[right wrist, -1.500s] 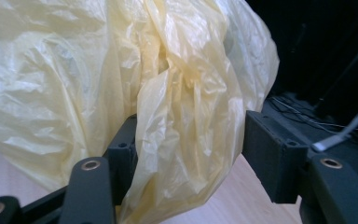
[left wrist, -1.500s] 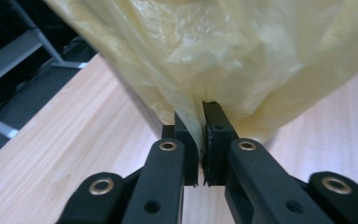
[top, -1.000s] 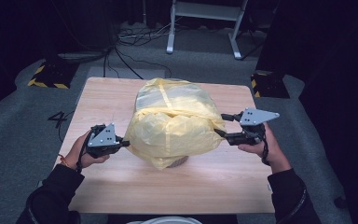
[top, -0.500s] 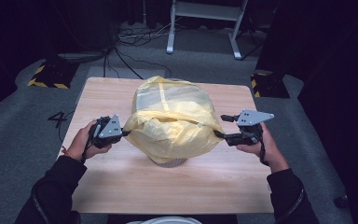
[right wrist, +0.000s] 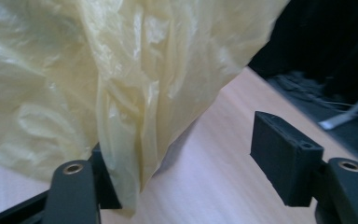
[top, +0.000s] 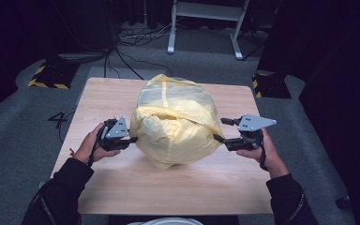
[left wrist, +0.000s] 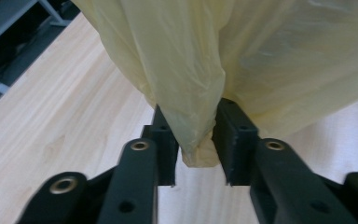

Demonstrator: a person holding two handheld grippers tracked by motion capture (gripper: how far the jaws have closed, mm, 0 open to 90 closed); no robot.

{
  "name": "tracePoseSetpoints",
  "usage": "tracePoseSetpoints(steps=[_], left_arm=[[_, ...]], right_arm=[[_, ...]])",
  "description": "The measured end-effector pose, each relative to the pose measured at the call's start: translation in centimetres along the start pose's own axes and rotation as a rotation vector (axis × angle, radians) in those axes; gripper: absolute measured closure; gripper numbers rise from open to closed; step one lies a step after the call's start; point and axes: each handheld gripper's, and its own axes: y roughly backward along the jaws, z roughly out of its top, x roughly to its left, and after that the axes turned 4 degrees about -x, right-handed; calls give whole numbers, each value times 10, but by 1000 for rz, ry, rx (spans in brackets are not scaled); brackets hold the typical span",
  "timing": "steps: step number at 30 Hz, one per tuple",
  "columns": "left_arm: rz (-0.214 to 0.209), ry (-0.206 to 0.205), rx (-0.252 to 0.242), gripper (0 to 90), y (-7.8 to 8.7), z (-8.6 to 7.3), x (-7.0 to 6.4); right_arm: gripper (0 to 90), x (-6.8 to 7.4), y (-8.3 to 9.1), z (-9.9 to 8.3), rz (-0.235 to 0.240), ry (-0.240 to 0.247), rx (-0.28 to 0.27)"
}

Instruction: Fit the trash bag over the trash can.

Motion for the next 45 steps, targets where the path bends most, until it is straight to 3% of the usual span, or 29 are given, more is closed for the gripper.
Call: tracePoseSetpoints(steps=[2, 8, 9, 12, 16, 18, 21, 23, 26, 30, 32, 35, 37, 39, 41, 43, 44, 45], left_arm=[[14, 13, -12, 697, 7, -2, -1], [31, 135, -184, 432, 39, -2, -8], [30, 138, -226, 426, 47, 1, -9], [78, 138, -288, 407, 63, 12, -11], [127, 128, -330, 406, 74, 30, 0], [132, 136, -343, 408, 76, 36, 8], [147, 137, -343, 425, 74, 47, 21], [147, 138, -327, 427, 69, 54, 30], [137, 136, -320, 465, 62, 62, 38], [141, 107, -295, 534, 53, 72, 46], [140, 115, -293, 567, 50, 73, 49], [160, 113, -275, 580, 46, 76, 54], [162, 104, -262, 603, 43, 78, 55], [154, 88, -245, 668, 40, 79, 56], [148, 71, -232, 739, 37, 79, 56], [119, 62, -230, 829, 34, 79, 57], [112, 59, -229, 891, 32, 79, 57], [110, 52, -220, 899, 30, 80, 57]], right_arm=[[317, 0, 10, 5, -35, -7, -32], [296, 2, 39, 20, -82, -42, -134], [292, 2, 42, 22, -78, -46, -155], [291, 3, 48, 31, -94, -42, -181], [306, 0, 49, 42, -98, -45, -206], [308, -1, 49, 47, -90, -54, -228], [296, -3, 44, 52, -98, -46, -176], [300, -5, 37, 53, -140, -37, -126], [292, -7, 34, 55, -130, -50, -121], [282, -2, 38, 64, -99, -34, -171], [282, -3, 39, 67, -82, -39, -193], [332, -7, 38, 75, -124, -68, -224], [370, -12, 33, 78, -133, -78, -206], [432, -17, 26, 81, -171, -70, -164], [469, -22, 22, 83, -156, -90, -166], [501, -25, 17, 85, -199, -94, -138], [538, -27, 14, 85, -192, -99, -135], [549, -28, 12, 85, -195, -101, -131]])
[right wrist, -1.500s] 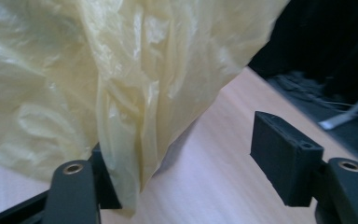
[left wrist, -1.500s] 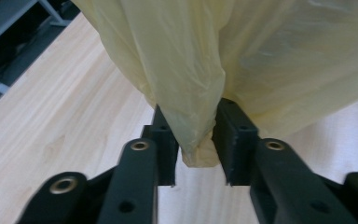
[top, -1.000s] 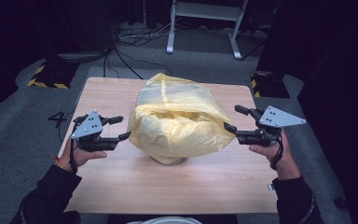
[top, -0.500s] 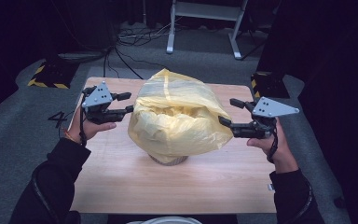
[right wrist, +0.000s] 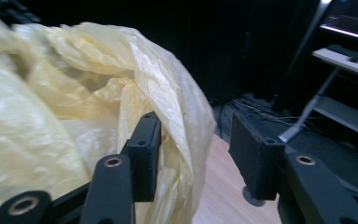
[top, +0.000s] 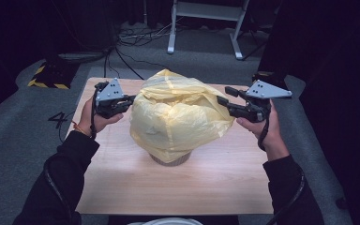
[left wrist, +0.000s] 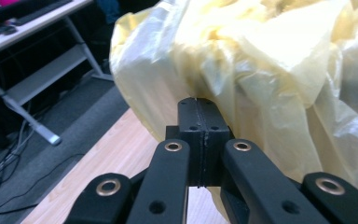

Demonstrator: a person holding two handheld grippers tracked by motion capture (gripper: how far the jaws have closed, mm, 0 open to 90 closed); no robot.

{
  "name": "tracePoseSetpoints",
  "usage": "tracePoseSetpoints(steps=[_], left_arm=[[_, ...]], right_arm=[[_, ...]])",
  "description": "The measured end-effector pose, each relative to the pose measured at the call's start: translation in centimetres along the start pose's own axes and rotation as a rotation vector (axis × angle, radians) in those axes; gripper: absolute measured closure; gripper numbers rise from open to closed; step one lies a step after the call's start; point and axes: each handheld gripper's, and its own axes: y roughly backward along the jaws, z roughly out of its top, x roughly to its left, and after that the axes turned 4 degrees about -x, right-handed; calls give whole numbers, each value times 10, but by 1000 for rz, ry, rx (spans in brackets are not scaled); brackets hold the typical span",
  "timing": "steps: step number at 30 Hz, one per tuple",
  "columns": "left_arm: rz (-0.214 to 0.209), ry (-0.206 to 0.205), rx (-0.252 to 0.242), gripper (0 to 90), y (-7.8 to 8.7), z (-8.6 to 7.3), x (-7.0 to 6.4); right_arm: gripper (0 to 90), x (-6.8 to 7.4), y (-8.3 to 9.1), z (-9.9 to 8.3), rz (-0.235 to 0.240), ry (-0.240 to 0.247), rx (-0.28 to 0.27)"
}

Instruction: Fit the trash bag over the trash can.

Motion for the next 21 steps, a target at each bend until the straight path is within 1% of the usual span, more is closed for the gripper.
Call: tracePoseSetpoints(steps=[1, 4, 6, 7, 9, 10, 12, 14, 16, 17, 18, 19, 21], left_arm=[[3, 3, 6, 900, -2, 0, 1], [3, 12, 22, 900, -8, -3, 2], [-6, 20, 30, 900, -12, -5, 3], [-7, 18, 36, 900, -13, -6, 3], [-17, 26, 46, 900, -16, -8, 5], [-22, 21, 55, 900, -18, -9, 5], [-36, 17, 67, 900, -21, -12, 6], [-39, 27, 72, 900, -23, -14, 9], [-53, 28, 81, 900, -26, -18, 10], [-49, 32, 91, 900, -27, -19, 11], [-55, 33, 101, 900, -30, -21, 11], [-50, 42, 108, 900, -33, -23, 11], [-56, 49, 119, 900, -38, -28, 11]], right_arm=[[586, -1, -4, 0, -26, 1, 9], [681, -7, -14, -3, -40, -14, 25], [730, -10, -20, -4, -38, -16, 40], [776, -12, -23, -5, -39, -16, 46], [833, -16, -30, -7, -22, -23, 63], [851, -18, -34, -7, -17, -22, 71], [866, -21, -41, -9, -11, -16, 99], [874, -24, -47, -10, -2, -31, 107], [875, -27, -52, -13, 1, -31, 118], [875, -28, -55, -15, 9, -44, 121], [875, -29, -58, -17, 14, -52, 126], [876, -30, -62, -20, 10, -55, 139], [875, -30, -68, -25, 18, -64, 149]])
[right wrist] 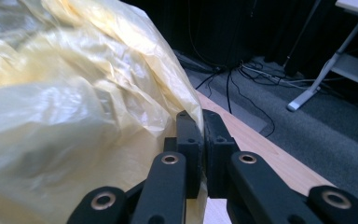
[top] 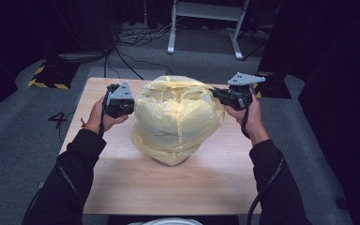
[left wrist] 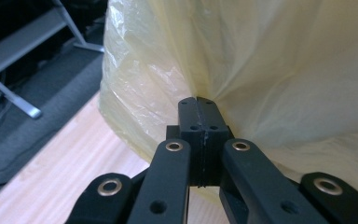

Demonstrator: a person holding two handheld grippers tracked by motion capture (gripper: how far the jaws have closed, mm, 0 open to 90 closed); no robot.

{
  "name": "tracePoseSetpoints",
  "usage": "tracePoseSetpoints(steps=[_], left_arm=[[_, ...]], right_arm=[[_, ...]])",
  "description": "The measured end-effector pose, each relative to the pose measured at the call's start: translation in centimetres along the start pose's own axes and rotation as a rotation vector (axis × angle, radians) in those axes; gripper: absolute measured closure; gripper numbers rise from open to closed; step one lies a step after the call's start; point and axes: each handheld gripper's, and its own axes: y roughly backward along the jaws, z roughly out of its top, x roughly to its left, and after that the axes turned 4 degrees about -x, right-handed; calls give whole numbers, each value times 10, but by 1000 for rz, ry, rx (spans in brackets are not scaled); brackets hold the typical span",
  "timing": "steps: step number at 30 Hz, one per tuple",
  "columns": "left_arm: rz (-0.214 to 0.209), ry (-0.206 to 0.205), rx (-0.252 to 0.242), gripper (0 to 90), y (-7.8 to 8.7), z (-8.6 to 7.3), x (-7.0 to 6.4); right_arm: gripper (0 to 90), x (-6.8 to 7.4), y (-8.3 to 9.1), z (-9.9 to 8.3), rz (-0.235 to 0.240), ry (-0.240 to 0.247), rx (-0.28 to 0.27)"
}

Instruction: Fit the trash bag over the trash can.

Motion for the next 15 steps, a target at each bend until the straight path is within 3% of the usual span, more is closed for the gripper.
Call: tracePoseSetpoints(steps=[5, 10, 13, 15], left_arm=[[-9, 26, 25, 900, -14, -11, -3], [-20, 47, 33, 900, -19, -23, -6], [13, 68, 21, 900, -18, -32, -7], [-18, 72, -5, 850, -13, -35, -8]], right_arm=[[874, 0, -14, -8, 11, -22, 13], [862, 3, -17, -17, 29, -26, 22], [839, 1, -17, -25, 30, -36, 43], [799, -1, -15, -28, 15, -44, 43]])
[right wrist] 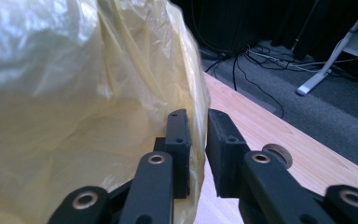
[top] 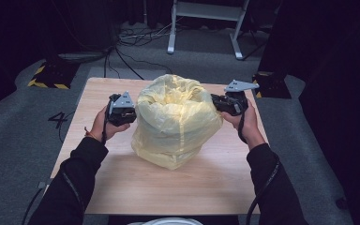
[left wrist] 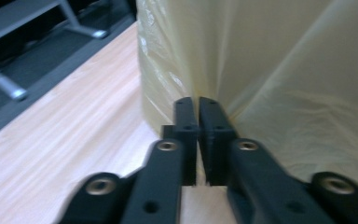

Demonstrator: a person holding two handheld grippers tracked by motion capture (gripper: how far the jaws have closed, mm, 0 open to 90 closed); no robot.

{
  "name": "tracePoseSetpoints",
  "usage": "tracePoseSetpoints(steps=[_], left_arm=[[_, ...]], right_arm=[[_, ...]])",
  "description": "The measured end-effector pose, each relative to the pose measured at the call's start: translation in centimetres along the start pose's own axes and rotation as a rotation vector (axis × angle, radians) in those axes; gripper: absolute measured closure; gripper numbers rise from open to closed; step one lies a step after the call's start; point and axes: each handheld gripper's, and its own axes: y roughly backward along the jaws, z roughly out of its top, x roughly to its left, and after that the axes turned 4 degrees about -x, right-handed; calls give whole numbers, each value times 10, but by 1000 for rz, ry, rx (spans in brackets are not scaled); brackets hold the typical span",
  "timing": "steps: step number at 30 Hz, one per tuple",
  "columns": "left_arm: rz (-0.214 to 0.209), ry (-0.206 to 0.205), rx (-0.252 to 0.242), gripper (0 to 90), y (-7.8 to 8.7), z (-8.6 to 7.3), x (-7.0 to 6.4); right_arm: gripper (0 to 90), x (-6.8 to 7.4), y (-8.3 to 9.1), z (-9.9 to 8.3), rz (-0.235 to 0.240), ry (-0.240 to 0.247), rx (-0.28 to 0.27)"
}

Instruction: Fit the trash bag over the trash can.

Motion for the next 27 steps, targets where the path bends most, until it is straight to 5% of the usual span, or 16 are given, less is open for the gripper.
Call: tracePoseSetpoints(steps=[5, 13, 23, 27], left_arm=[[20, -33, -11, 731, 16, -6, -8], [26, -15, -7, 501, 43, -27, -22], [-171, -44, -17, 375, 58, -55, -58], [-244, -24, -3, 325, 59, -67, -66]], right_arm=[[745, -3, 19, -1, 8, 17, -21], [577, -12, 46, -15, -6, 5, -7], [342, -5, 69, -23, 130, 81, -12], [254, -4, 77, -25, 169, 98, 0]])
